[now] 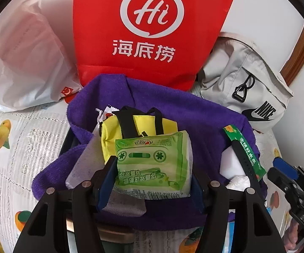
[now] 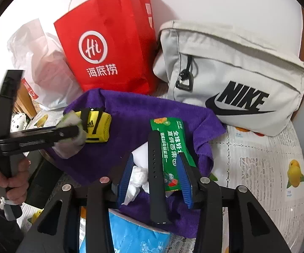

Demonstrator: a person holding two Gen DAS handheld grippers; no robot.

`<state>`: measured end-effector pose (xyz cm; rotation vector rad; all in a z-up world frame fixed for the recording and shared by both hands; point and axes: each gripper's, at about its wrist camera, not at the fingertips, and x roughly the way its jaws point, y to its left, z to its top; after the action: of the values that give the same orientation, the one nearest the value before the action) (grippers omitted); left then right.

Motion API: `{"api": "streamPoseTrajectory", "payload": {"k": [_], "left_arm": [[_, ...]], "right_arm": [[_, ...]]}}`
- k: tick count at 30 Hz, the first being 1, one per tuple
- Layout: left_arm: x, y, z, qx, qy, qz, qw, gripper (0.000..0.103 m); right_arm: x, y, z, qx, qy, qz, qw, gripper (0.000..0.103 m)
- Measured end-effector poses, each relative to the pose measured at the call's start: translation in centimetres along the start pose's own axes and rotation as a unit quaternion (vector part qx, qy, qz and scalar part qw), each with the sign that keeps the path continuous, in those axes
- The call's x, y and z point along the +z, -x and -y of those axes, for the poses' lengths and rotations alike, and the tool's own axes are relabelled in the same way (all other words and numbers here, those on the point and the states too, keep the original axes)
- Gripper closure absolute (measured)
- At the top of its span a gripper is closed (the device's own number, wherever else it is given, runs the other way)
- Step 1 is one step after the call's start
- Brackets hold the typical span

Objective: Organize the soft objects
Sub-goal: 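Open the left gripper to drop the green pack while the right gripper releases the watch strap on the towel, then grasp the white glove with the left gripper while the right gripper moves toward the blue tissue pack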

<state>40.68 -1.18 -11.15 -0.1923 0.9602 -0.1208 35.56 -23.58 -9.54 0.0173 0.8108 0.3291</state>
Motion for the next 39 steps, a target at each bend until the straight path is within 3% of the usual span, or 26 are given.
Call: {"api": "streamPoseTrajectory", "payload": {"k": [3, 5, 6, 7, 20, 30, 39], "left_arm": [[0.2, -0.2, 0.1, -0.001, 0.005, -0.004, 1.0000, 0.039], [0.5, -0.2, 0.0, -0.007, 0.011, -0.004, 0.9999, 0.027], [0.6, -0.2, 0.1, -0.007, 0.012, -0.003, 0.9999, 0.014], [0.7, -0.2, 0.1, -0.006, 0.015, -0.001, 0.9999, 0.012], [-0.3, 3.1, 0.2, -0.002, 0.006, 0.016, 0.9999, 0.012], [-3.9, 9.7, 0.8, 0.018, -0.013, 0.082, 0.9964, 0.013], [-8.9, 16.1, 0.5, 0.007, -0.029, 0.131, 0.9910, 0.013]], "right_arm": [[0.0, 0.0, 0.0, 0.000, -0.001, 0.000, 1.000, 0.057], [0.0, 0.0, 0.0, 0.001, -0.001, -0.001, 1.000, 0.057], [0.0, 0.0, 0.1, 0.001, -0.001, -0.001, 1.000, 0.057], [0.0, 0.0, 0.1, 0.001, -0.002, -0.002, 1.000, 0.057], [-0.9, 2.1, -1.0, 0.002, 0.004, 0.004, 1.000, 0.057], [-4.0, 6.6, -3.7, 0.001, 0.003, 0.008, 1.000, 0.057], [-7.9, 10.6, -5.9, 0.008, -0.006, 0.008, 1.000, 0.057]]}}
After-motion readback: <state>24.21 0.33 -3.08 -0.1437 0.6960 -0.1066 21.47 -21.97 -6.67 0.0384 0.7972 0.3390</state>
